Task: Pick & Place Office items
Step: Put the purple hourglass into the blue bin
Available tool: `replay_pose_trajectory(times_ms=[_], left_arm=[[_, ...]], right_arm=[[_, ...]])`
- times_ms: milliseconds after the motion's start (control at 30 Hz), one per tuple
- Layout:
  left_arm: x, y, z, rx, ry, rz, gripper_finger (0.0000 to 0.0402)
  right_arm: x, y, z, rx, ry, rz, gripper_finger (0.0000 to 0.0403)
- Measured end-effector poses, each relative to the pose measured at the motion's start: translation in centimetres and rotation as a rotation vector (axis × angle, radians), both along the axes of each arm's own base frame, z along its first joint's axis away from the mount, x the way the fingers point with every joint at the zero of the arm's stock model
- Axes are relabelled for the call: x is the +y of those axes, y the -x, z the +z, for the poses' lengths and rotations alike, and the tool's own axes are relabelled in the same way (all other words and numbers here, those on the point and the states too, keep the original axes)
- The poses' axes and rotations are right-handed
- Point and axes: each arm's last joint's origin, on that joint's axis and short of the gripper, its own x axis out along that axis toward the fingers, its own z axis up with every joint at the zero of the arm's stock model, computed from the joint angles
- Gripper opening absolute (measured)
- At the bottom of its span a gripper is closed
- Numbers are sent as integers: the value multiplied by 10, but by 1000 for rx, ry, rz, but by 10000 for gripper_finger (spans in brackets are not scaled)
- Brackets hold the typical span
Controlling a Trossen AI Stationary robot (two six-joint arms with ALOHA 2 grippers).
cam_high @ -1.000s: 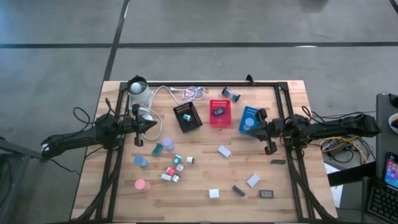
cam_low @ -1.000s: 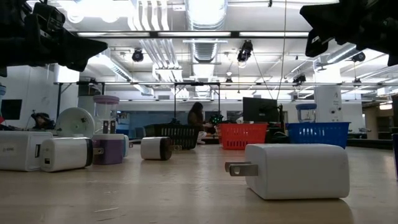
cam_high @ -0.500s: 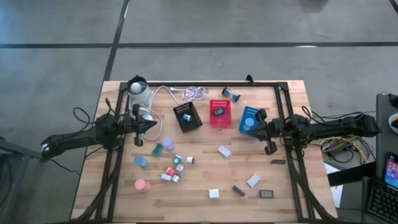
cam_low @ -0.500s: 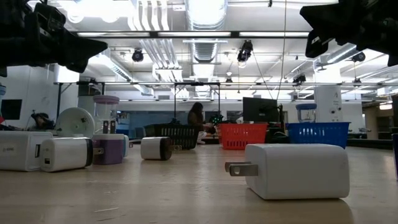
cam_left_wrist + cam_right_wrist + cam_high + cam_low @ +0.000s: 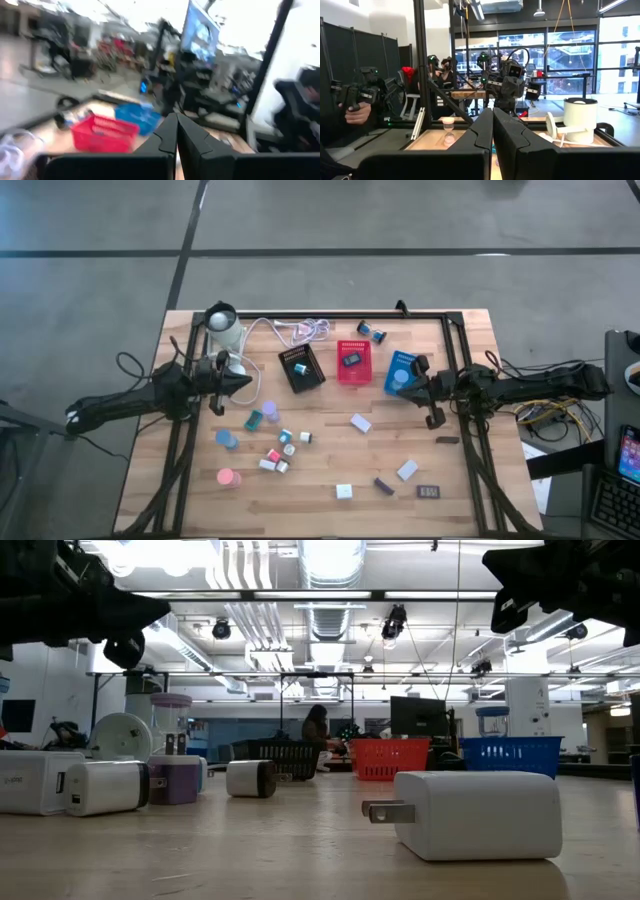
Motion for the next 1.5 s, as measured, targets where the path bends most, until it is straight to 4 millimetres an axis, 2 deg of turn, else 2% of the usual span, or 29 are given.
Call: replay_pose_trajectory(times_ms=[267,500,700,933,1100,1267,1500], left_arm=[[-2,-2,19,281,50,-42,8],[0,-12,37,442,76,-2,26],[-1,-32,43,648,100,-36,83],[-5,-63,48,921,59,-101,180],[-5,-82,59,1083,-2,-119,242],[-4,-97,74,1101,-14,-128,289],[-6,-112,60,1187,-32,-161,316]], right_arm=[[0,0,0,0,0,0,8],[0,0,0,2,-1,0,8],[0,0,-1,11,-2,0,8],[0,0,-1,13,-6,1,8],[0,0,-2,18,-8,1,8],[0,0,-2,22,-10,2,8],[0,0,-2,22,-10,2,8]])
